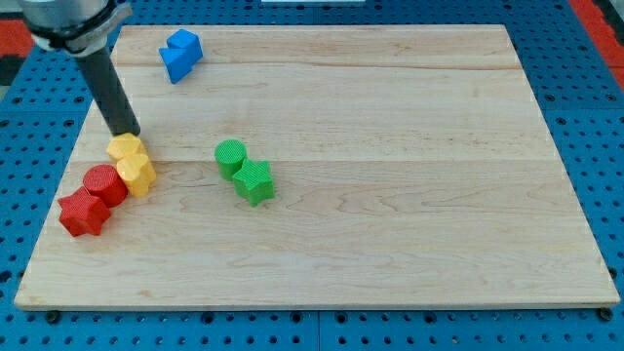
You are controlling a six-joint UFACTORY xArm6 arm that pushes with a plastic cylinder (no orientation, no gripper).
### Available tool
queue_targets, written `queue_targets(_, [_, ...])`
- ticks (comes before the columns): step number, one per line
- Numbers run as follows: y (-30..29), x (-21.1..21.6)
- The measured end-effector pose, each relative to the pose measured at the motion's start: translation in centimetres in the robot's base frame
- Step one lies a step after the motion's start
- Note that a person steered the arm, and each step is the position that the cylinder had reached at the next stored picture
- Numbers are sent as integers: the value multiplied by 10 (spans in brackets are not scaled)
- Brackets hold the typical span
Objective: Place the blue cube diagonally towards the top right side of the green circle
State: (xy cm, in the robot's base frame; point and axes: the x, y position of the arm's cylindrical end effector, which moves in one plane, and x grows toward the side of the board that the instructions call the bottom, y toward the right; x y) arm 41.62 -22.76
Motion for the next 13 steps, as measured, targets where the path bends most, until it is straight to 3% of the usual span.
queue_targets(2, [17,-4])
queue_targets(5, [-36,-118])
queue_targets(6, [-35,-168])
queue_targets(7, [8,-186])
queue_targets(9, [140,-184])
queue_targets(10, [175,-150])
queue_targets(11, [152,-119])
queue_targets(12, [144,-141])
queue_targets(13, [111,-115])
